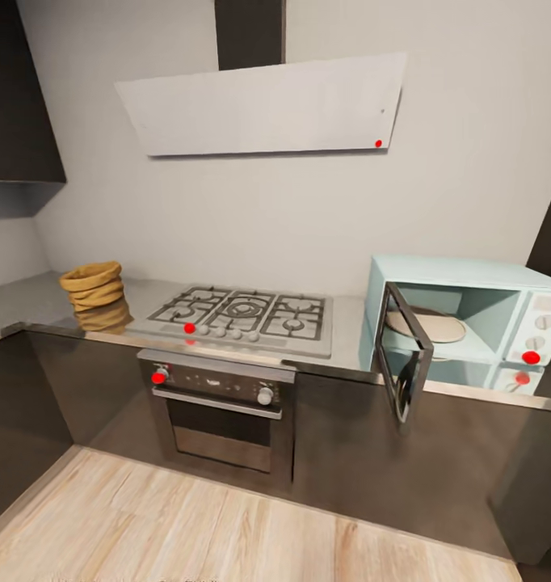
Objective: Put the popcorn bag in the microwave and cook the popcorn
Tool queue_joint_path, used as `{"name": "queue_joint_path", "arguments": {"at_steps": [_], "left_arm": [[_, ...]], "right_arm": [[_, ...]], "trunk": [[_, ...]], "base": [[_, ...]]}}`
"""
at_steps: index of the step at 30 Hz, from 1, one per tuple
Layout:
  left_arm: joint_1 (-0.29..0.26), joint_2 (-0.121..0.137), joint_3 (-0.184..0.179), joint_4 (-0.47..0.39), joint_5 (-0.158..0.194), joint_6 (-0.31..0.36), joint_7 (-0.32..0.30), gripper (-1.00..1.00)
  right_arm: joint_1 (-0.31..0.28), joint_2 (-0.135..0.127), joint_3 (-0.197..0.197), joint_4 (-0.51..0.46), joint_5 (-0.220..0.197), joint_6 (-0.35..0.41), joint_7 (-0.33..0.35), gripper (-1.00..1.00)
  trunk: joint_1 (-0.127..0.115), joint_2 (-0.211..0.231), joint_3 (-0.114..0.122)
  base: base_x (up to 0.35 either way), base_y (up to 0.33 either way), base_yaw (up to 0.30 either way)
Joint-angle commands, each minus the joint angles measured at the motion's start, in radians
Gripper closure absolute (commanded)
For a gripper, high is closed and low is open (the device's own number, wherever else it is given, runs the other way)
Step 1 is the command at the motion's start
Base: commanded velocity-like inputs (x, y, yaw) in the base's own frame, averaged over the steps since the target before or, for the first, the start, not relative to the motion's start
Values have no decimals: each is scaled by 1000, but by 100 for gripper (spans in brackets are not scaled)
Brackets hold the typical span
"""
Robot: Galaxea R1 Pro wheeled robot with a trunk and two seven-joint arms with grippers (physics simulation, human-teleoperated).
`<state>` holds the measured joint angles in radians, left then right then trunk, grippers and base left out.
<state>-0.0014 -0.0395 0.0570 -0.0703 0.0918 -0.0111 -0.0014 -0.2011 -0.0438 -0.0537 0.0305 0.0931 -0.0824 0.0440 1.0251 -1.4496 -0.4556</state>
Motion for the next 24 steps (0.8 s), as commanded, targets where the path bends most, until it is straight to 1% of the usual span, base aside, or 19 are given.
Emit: {"name": "queue_joint_path", "arguments": {"at_steps": [1, 13, 16, 19, 24], "left_arm": [[0, 0, 6, 0, 9, -1, 0, -100], [0, 0, 9, -1, 12, -2, 2, -100], [0, 1, 10, -2, 23, -3, 8, -100], [0, 1, 10, -2, 43, -3, 9, -100], [0, 0, 11, -1, 50, -3, 9, -100]], "right_arm": [[-1, -1, -6, 3, 10, -6, 2, -100], [-1, -1, -6, 3, 10, -1, 2, -100], [-1, -1, -6, 3, 10, -1, 2, -100], [-1, -1, -6, 3, 10, -1, 2, -100], [-1, -1, -6, 3, 10, 0, 2, -100]], "trunk": [[0, 0, 0], [0, 0, 6], [0, 0, 7], [0, 0, 9], [0, 0, 12]], "base": [[0, 0, 270], [0, 0, 270], [0, 0, 270], [0, 0, 270], [0, 0, 270]]}}
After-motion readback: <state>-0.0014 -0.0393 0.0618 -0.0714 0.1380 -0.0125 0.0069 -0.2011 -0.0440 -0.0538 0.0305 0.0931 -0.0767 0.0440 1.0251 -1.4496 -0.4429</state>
